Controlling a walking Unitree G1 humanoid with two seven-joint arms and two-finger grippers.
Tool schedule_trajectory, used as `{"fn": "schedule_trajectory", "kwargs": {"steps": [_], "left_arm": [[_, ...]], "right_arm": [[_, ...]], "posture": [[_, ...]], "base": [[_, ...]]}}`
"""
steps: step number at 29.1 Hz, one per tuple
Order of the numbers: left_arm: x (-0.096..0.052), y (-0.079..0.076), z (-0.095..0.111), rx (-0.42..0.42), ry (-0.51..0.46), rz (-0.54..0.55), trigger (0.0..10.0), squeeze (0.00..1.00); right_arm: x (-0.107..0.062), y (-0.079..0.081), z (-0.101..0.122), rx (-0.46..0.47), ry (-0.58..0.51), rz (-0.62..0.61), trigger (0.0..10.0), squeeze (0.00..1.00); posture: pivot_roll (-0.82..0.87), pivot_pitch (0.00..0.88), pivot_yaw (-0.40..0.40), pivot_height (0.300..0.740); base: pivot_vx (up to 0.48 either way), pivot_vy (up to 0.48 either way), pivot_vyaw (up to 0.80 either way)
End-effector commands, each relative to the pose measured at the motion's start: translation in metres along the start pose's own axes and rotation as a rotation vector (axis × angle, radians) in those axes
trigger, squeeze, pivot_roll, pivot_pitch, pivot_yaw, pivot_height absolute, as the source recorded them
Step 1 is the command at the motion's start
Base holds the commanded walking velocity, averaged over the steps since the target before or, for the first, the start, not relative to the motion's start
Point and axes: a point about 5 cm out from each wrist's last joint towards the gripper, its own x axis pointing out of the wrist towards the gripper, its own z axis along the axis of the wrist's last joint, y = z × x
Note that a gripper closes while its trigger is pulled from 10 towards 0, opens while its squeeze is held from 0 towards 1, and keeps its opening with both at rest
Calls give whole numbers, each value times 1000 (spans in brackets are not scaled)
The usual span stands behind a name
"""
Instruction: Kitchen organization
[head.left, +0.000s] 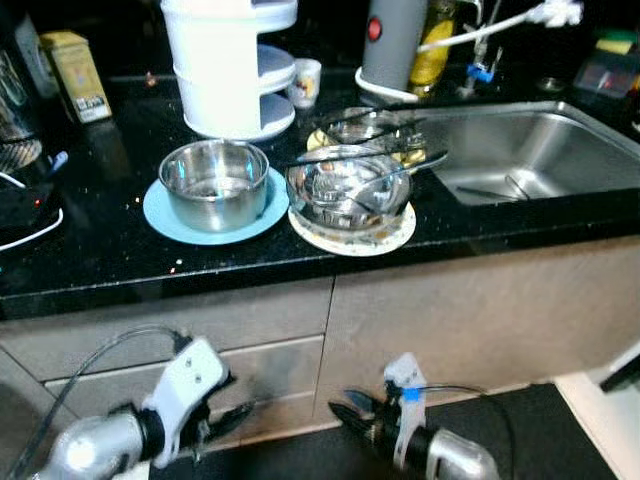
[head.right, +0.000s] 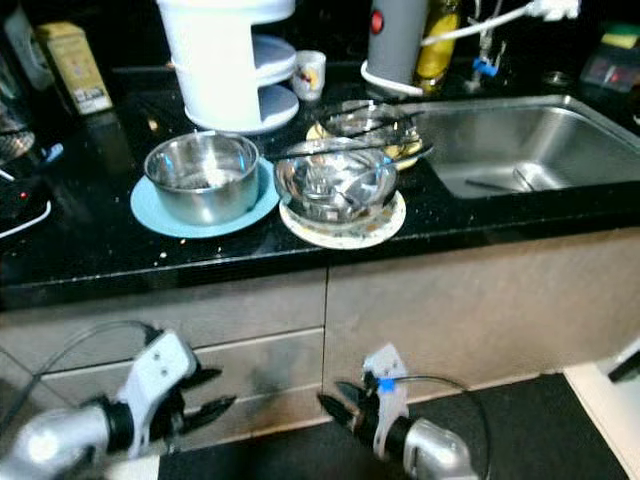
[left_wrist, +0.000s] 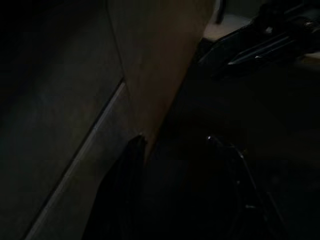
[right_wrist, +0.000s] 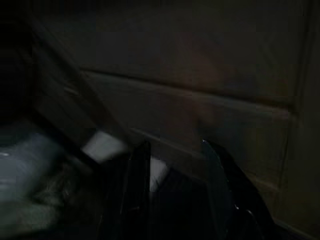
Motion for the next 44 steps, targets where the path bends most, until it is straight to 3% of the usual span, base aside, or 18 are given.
{"fn": "schedule_trajectory", "kwargs": {"steps": [1,5,6,7,11,16,17,18,19,23,27,28,29,30,33,38,41,44], "left_arm": [[-10,15,27,20,-57,12,10000,0],[-21,35,68,28,-188,58,10000,0],[-21,35,68,28,-188,58,10000,0],[-26,44,89,47,-282,99,10000,0],[-35,54,105,79,-356,168,10000,0],[-40,65,109,87,-343,233,10000,55],[-43,75,108,113,-309,309,10000,0],[-43,75,108,113,-309,309,10000,0],[-48,86,108,119,-285,385,10000,0],[-57,100,110,130,-269,492,10000,0],[-60,103,111,134,-268,514,10000,0],[-61,104,112,135,-273,519,10000,0],[-61,104,112,135,-273,519,10000,0],[-61,103,112,131,-281,517,10000,0],[-61,105,107,131,-270,551,10000,0],[-55,108,105,135,-262,589,10000,0],[-51,106,104,139,-255,577,10000,0],[-50,105,104,138,-253,573,10000,0]], "right_arm": [[3,11,22,8,-62,109,10000,0],[7,25,51,-21,-111,231,10000,0],[7,25,51,-21,-111,231,10000,0],[11,36,69,-41,-143,299,10000,0],[16,49,88,-81,-174,350,10000,0],[20,54,101,-115,-203,341,10000,0],[27,55,115,-159,-245,301,10000,0],[27,55,115,-159,-245,301,10000,0],[34,59,134,-192,-295,260,10000,0],[47,65,160,-230,-353,216,10000,0],[52,70,170,-234,-361,214,10000,0],[55,74,176,-234,-369,216,10000,616],[55,74,176,-234,-369,216,10000,616],[59,78,182,-235,-378,226,10000,984],[76,84,193,-231,-398,210,10000,1000],[104,71,199,-285,-392,40,10000,1000],[119,73,204,-368,-382,16,10000,1000],[128,76,210,-389,-394,7,10000,1000]], "posture": [[-30,158,-47,740],[-30,157,-47,740],[-30,157,-47,740],[-31,158,-44,740],[-30,158,-42,740],[-28,159,-38,740],[-28,161,-35,740],[-28,161,-35,740],[-30,162,-33,740],[-29,164,-34,740],[-28,165,-36,740],[-26,166,-40,740],[-26,166,-40,740],[-26,166,-43,740],[-27,167,-48,740],[-26,167,-47,740],[-25,179,-41,740],[-24,182,-43,740]], "base": [[0,0,0],[0,0,0],[0,0,0],[0,0,0],[0,0,0],[0,0,0],[0,0,0],[0,0,0],[0,0,0],[0,0,0],[0,0,0],[0,0,0],[0,0,0],[0,0,0],[0,0,0],[0,0,0],[0,0,0],[0,0,0]]}}
